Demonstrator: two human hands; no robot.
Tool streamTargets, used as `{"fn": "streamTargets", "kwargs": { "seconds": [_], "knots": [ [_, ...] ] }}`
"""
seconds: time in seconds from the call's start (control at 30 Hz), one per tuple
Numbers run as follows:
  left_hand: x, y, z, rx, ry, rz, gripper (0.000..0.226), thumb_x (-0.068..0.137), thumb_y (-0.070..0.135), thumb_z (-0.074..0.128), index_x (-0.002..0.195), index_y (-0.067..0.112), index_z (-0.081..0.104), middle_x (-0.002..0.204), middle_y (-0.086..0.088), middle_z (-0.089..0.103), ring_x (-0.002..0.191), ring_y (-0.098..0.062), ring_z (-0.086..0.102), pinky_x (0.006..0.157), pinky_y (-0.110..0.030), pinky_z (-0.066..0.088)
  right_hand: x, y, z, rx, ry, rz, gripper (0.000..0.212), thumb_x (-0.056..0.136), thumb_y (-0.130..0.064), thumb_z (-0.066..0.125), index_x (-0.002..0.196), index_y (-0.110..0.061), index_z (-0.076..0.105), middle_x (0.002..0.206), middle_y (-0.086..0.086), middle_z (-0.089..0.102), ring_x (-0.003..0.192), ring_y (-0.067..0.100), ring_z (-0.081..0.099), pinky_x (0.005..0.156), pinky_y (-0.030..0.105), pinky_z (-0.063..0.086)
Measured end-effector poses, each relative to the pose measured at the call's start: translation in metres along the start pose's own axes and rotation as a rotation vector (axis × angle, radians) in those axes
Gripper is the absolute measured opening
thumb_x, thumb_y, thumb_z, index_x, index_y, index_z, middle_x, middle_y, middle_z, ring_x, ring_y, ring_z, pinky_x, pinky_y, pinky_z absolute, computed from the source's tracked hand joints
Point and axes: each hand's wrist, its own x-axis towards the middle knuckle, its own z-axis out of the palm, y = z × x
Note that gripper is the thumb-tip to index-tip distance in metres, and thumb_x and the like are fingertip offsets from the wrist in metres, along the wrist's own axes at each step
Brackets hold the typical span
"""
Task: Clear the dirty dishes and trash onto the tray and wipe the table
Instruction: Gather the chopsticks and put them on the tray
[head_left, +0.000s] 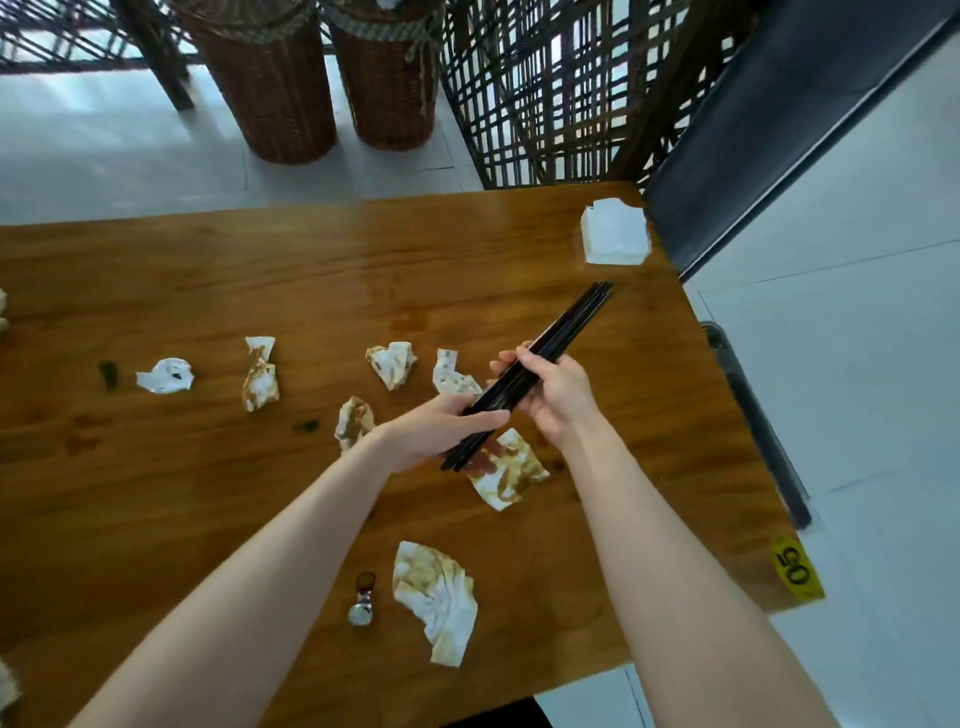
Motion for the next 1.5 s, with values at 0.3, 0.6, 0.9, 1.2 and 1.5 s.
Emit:
{"fn": "streamTargets", "kwargs": {
  "seconds": [0.3,0.6,0.9,1.2,1.5],
  "knots": [
    [0.018,-0.002,0.071,0.215,-0.176,0.026,0.026,0.101,0.036,0.044,0.099,0.011,0.052,0.069,-0.001,0.051,0.053,-0.011,0.046,0.052,-0.024,0.043,-0.049,-0.005,-0.082,0.086,0.178,-0.081,0.006,0.096,-0.01,0.055,0.102,-0.012,0.056,0.088,0.01,0.07,0.084,0.023,0.07,0.078,0.044,0.058],
    [0.055,0.013,0.175,0.34,-0.319,0.034,0.028,0.102,0.035,0.043,0.104,0.009,0.053,0.063,0.003,0.055,0.053,-0.01,0.049,0.051,-0.024,0.045,-0.093,-0.031,-0.194,0.138,0.326,-0.122,0.002,0.096,-0.009,0.054,0.098,-0.01,0.055,0.077,0.006,0.072,0.079,0.023,0.071,0.077,0.044,0.059],
    [0.118,0.026,0.358,0.336,-0.33,0.044,0.026,0.103,0.033,0.041,0.098,0.009,0.049,0.062,0.001,0.052,0.05,-0.012,0.046,0.047,-0.024,0.042,-0.134,-0.079,-0.372,0.067,0.35,-0.164,0.003,0.098,-0.011,0.051,0.096,-0.01,0.05,0.083,0.007,0.067,0.07,0.018,0.069,0.067,0.037,0.056],
    [0.17,0.037,0.464,0.209,-0.209,-0.001,0.027,0.102,0.033,0.045,0.095,0.008,0.054,0.064,-0.003,0.055,0.053,-0.016,0.049,0.047,-0.026,0.044,-0.124,-0.119,-0.482,0.035,0.281,-0.103,0.007,0.098,-0.009,0.05,0.091,-0.009,0.05,0.082,0.01,0.065,0.072,0.023,0.065,0.077,0.047,0.054],
    [0.252,0.067,0.479,0.113,-0.138,-0.014,0.028,0.103,0.033,0.043,0.098,0.007,0.054,0.068,-0.005,0.056,0.056,-0.017,0.049,0.051,-0.025,0.043,-0.048,-0.165,-0.521,-0.059,0.221,-0.058,0.012,0.099,-0.008,0.047,0.087,-0.009,0.049,0.081,0.01,0.064,0.073,0.024,0.064,0.07,0.041,0.055]
  ]
}}
